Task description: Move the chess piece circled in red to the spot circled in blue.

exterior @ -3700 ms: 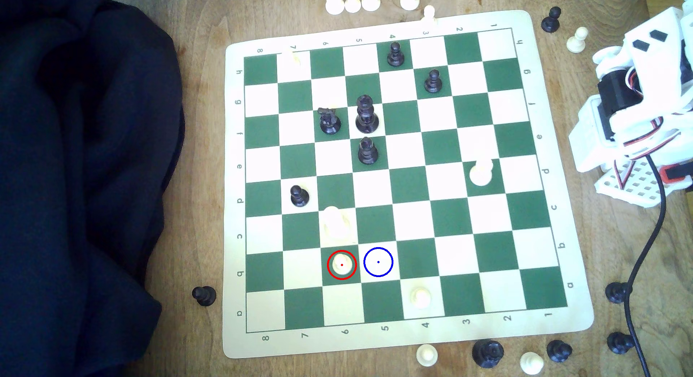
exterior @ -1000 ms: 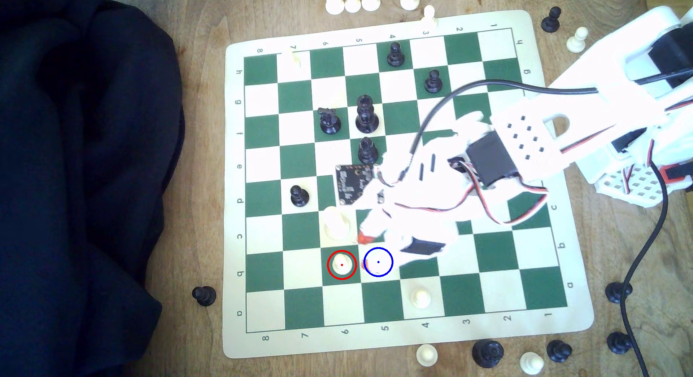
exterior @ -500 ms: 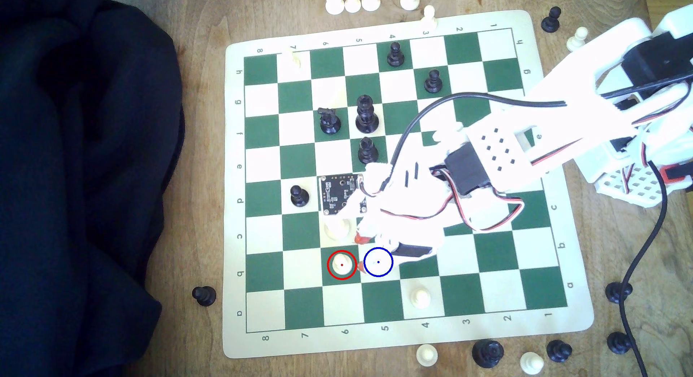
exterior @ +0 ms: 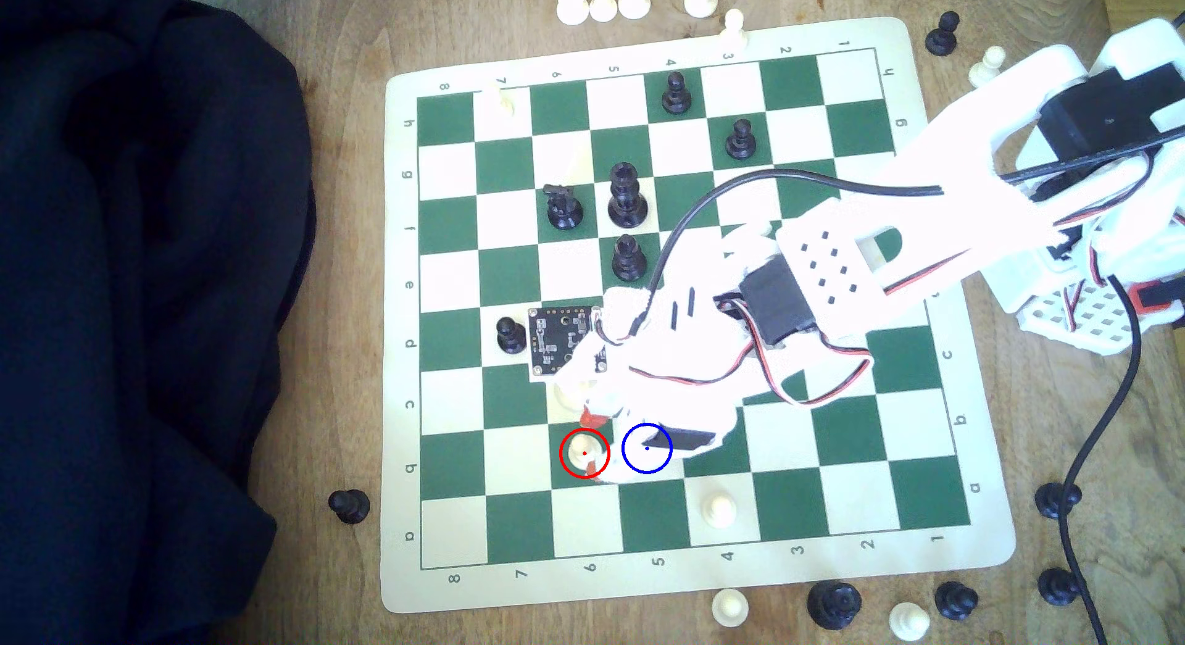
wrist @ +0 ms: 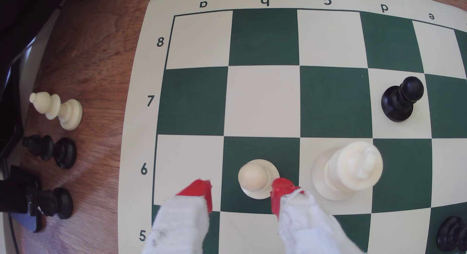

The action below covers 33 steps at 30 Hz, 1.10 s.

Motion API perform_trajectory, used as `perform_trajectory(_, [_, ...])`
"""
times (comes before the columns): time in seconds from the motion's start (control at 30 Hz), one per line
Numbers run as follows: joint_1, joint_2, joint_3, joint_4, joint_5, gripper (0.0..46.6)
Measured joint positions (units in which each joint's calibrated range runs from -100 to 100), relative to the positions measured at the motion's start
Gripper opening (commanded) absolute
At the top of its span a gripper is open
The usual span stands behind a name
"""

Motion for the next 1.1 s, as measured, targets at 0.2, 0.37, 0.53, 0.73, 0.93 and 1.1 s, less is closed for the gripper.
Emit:
perform_trajectory(0.2, [0.0,2.3,-1.5,-0.3,0.0,13.1])
perform_trajectory(0.37, [0.0,4.0,-2.3,-1.3,0.0,12.5])
perform_trajectory(0.53, [0.0,4.3,-2.4,-1.4,0.0,6.3])
perform_trajectory(0.73, [-0.2,4.9,-2.6,-1.4,0.0,0.3])
perform_trajectory(0.93, [-0.4,5.4,-3.9,-1.4,0.2,0.2])
perform_trajectory(1.1, [-0.5,4.1,-4.8,0.4,0.2,0.2])
